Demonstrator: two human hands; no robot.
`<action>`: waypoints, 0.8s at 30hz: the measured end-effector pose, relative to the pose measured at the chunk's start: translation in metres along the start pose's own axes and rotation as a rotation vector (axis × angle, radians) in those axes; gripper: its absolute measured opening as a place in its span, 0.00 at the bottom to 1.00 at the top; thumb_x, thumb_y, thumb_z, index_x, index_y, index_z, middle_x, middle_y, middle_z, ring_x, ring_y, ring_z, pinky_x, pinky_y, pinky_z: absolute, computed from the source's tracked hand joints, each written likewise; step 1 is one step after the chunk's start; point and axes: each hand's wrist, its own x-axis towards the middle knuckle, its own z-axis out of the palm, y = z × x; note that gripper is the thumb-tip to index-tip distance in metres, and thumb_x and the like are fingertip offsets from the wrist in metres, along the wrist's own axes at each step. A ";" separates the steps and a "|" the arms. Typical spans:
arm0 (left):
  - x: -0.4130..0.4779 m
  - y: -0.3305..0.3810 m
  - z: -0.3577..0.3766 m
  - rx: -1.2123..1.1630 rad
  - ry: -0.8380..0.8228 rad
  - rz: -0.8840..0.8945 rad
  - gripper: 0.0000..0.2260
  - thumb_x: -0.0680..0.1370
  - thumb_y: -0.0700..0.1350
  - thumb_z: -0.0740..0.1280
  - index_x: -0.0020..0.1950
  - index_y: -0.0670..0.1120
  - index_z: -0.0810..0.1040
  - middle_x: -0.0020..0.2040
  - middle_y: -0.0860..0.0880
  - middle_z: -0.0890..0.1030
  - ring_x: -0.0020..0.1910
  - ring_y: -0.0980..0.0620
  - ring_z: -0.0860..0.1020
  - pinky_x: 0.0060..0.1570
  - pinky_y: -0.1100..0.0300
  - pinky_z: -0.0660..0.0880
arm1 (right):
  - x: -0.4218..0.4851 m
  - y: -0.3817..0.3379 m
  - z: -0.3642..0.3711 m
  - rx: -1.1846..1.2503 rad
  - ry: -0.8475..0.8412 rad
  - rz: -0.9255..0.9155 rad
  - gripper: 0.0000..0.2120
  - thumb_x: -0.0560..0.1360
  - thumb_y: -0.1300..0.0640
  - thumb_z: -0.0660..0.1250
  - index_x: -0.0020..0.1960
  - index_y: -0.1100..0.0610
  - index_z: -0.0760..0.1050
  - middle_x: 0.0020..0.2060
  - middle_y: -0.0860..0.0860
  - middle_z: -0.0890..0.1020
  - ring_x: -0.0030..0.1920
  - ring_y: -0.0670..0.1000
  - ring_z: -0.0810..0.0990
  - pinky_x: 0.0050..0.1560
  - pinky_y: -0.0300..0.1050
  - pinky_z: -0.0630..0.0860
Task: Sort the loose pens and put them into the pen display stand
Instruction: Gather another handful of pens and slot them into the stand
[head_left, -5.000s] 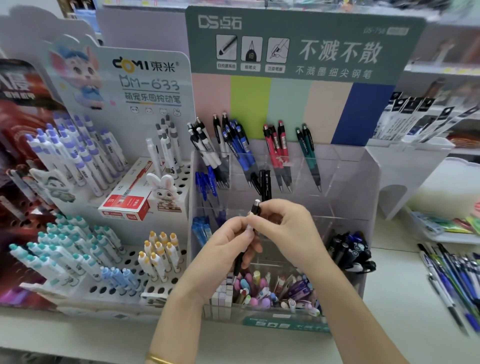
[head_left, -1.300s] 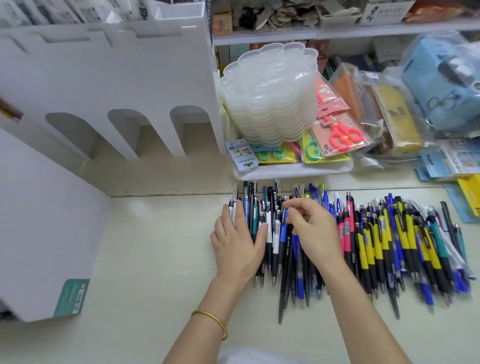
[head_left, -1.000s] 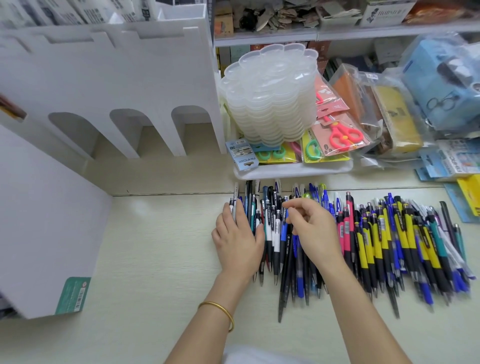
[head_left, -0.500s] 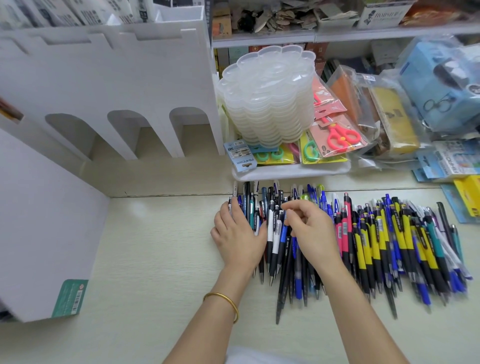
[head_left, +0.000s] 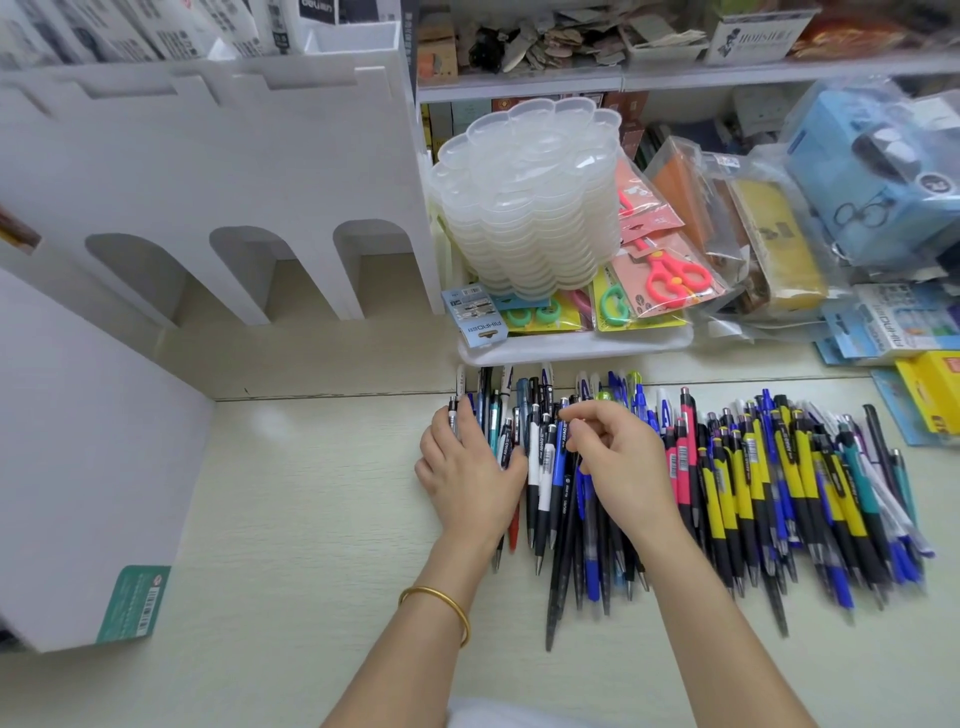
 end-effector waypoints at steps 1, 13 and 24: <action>0.000 0.000 -0.001 -0.003 0.005 -0.009 0.36 0.74 0.58 0.65 0.77 0.47 0.54 0.75 0.44 0.59 0.72 0.44 0.57 0.67 0.49 0.59 | 0.000 0.000 0.000 -0.001 0.001 0.000 0.10 0.78 0.63 0.61 0.51 0.51 0.77 0.40 0.46 0.81 0.43 0.47 0.79 0.41 0.39 0.76; 0.001 0.002 -0.001 -0.007 0.019 -0.017 0.37 0.75 0.60 0.65 0.77 0.46 0.55 0.75 0.44 0.60 0.72 0.44 0.58 0.67 0.47 0.60 | 0.001 0.007 0.003 -0.052 -0.011 -0.027 0.10 0.78 0.62 0.61 0.50 0.49 0.77 0.39 0.49 0.81 0.43 0.49 0.79 0.42 0.44 0.77; 0.003 0.008 -0.004 0.006 0.026 -0.029 0.40 0.71 0.61 0.67 0.77 0.44 0.56 0.74 0.43 0.61 0.71 0.42 0.59 0.65 0.47 0.61 | -0.003 0.006 0.016 -0.834 -0.136 -0.321 0.14 0.80 0.58 0.59 0.61 0.47 0.77 0.44 0.50 0.72 0.40 0.52 0.71 0.28 0.41 0.59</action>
